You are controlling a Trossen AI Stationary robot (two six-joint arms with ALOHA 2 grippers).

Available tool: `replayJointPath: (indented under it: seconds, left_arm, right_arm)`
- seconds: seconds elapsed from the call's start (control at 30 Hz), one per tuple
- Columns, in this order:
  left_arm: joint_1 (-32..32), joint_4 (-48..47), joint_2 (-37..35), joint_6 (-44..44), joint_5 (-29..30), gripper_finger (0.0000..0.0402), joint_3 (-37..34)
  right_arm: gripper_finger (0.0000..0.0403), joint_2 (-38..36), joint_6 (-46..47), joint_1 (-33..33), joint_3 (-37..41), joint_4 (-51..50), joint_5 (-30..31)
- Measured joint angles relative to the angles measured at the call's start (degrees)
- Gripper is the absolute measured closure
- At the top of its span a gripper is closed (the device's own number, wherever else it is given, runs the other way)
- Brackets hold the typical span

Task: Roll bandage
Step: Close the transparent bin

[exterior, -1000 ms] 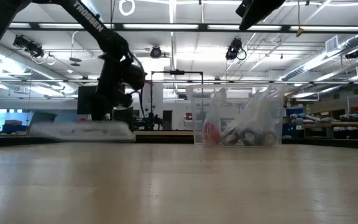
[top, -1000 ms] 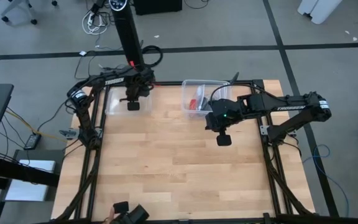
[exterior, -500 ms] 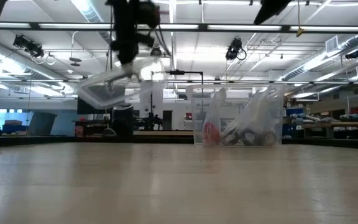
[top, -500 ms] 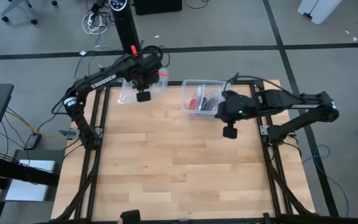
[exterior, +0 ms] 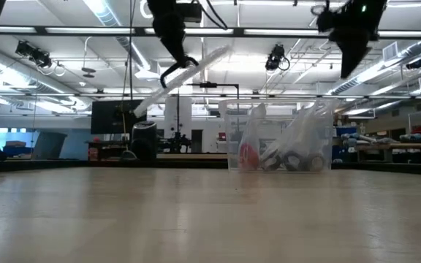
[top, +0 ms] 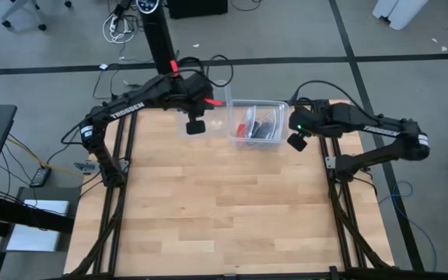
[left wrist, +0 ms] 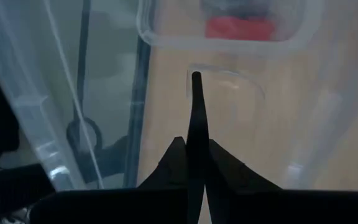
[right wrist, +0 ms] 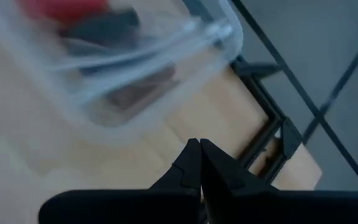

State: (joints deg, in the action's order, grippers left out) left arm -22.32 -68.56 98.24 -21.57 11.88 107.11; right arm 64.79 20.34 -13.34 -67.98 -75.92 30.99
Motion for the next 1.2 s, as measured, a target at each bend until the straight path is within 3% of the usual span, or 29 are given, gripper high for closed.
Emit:
replayJointPath:
  seconds: [0.13,0.27,0.4,0.57,0.87,1.2]
  left_arm:
    - [1.2,-0.3,0.0,-0.1,0.2,0.0379,0.0]
    - [2.5,-0.5,-0.1,-1.2,2.8,0.0380,0.0]
    - [2.6,-1.8,-0.4,-2.2,3.0,0.0380,0.0]
    - [2.6,-1.3,-0.4,-3.9,3.2,0.0380,0.1]
    - [2.6,2.0,0.0,-9.7,-3.8,0.0380,0.1]
    - [1.2,8.5,3.3,-16.2,-4.0,0.0380,0.1]
  right_arm:
    - [0.0403,-0.1,-5.7,-8.2,7.0,9.1,-3.1]
    - [0.0403,0.0,-13.6,-13.3,12.9,23.4,-12.4]
    - [0.0403,-0.1,-16.5,-16.1,16.0,34.5,-20.9]
    - [0.0403,-0.1,-17.6,-16.4,16.7,38.4,-27.9]
    - [0.0403,-1.3,-19.1,-13.4,16.4,42.3,-29.7]
    - [0.0403,-11.3,-15.2,-4.2,13.2,42.3,-28.9]
